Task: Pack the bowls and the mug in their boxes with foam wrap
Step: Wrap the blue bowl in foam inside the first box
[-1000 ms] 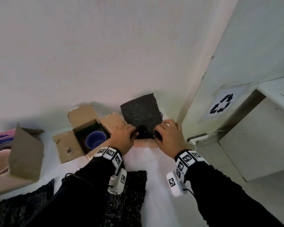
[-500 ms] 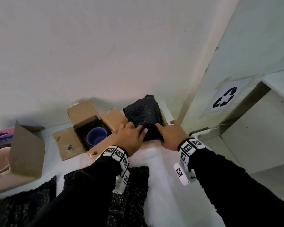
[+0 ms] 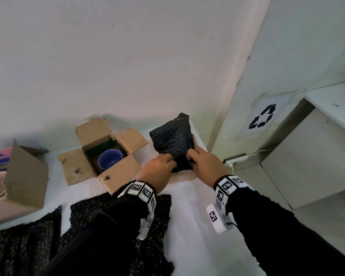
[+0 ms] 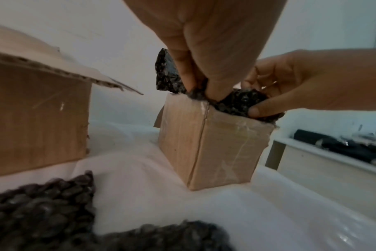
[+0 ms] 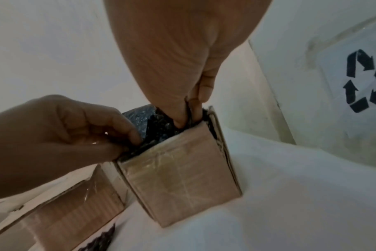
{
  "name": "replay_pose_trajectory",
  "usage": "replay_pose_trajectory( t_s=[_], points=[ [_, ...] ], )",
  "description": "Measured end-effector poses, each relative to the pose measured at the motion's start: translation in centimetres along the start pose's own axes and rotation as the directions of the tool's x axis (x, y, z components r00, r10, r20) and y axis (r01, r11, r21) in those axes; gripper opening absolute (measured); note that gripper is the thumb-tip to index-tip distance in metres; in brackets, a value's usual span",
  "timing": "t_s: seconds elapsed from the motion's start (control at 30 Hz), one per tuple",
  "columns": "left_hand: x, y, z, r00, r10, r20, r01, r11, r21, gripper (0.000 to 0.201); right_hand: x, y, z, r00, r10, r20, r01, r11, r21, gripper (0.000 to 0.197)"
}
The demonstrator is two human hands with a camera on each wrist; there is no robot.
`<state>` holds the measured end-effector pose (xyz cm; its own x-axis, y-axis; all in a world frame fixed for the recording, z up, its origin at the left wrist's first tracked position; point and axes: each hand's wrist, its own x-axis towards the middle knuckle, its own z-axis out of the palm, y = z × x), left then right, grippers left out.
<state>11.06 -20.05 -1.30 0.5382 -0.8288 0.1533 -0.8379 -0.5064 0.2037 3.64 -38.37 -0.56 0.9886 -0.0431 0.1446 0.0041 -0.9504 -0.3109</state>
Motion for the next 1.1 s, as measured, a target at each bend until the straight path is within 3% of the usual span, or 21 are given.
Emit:
replay_pose_trajectory(
  t_s=[0.07, 0.13, 0.23, 0.33, 0.43, 0.57, 0.67, 0.7, 0.77, 0.9, 1.0, 1.1],
  points=[
    [-0.5, 0.4, 0.1, 0.999, 0.052, 0.016, -0.053, 0.997, 0.049, 0.024, -0.9, -0.6, 0.7, 0.998, -0.057, 0.011, 0.058, 0.997, -0.042, 0.012],
    [-1.0, 0.5, 0.0, 0.997, 0.076, 0.033, -0.08, 0.984, 0.161, 0.03, -1.9, -0.9, 1.5, 0.995, -0.09, 0.04, 0.095, 0.987, -0.131, 0.023],
    [-1.3, 0.0, -0.1, 0.998, 0.063, 0.006, -0.062, 0.938, 0.34, 0.019, -2.4, -0.7, 1.8, 0.995, -0.079, 0.059, 0.092, 0.961, -0.26, 0.029],
    [-1.1, 0.1, 0.2, 0.999, 0.036, 0.034, -0.047, 0.903, 0.427, 0.005, -2.2, -0.2, 1.9, 0.994, -0.084, 0.071, 0.104, 0.929, -0.355, 0.017],
    [-1.2, 0.7, 0.0, 0.998, 0.003, 0.064, -0.033, 0.877, 0.479, 0.013, -2.0, -0.1, 2.0, 0.995, -0.078, 0.054, 0.093, 0.912, -0.399, 0.014],
    [-1.7, 1.2, 0.1, 1.0, -0.001, 0.03, -0.013, 0.885, 0.466, 0.025, -2.0, -0.1, 2.1, 0.992, -0.077, 0.101, 0.113, 0.903, -0.415, 0.026],
    [-1.8, 1.9, 0.5, 0.997, -0.067, 0.032, 0.045, 0.882, 0.469, 0.024, -2.0, -0.2, 2.1, 0.99, -0.052, 0.131, 0.105, 0.894, -0.436, 0.007],
    [-1.9, 2.1, 0.6, 0.994, -0.103, 0.037, 0.075, 0.886, 0.457, 0.02, -2.0, -0.3, 2.1, 0.991, -0.039, 0.127, 0.09, 0.899, -0.43, 0.002],
    [-2.0, 2.2, 1.0, 0.988, -0.152, 0.028, 0.126, 0.896, 0.425, 0.01, -2.0, -0.7, 2.0, 0.985, -0.012, 0.174, 0.083, 0.91, -0.407, 0.019],
    [-1.4, 1.6, 0.0, 0.987, -0.159, -0.011, 0.156, 0.943, 0.293, 0.041, -0.4, -0.8, 0.5, 0.968, -0.01, 0.25, 0.07, 0.97, -0.231, 0.049],
    [-0.3, 0.1, -2.1, 0.965, -0.226, -0.134, 0.243, 0.962, 0.122, 0.04, 2.1, -0.3, -1.7, 0.992, 0.113, 0.051, -0.118, 0.985, 0.125, 0.032],
    [1.1, -1.5, -3.7, 0.878, -0.436, -0.197, 0.409, 0.898, -0.164, 0.03, 5.0, 0.5, -2.6, 0.955, 0.28, -0.096, -0.253, 0.94, 0.228, 0.017]
  ],
)
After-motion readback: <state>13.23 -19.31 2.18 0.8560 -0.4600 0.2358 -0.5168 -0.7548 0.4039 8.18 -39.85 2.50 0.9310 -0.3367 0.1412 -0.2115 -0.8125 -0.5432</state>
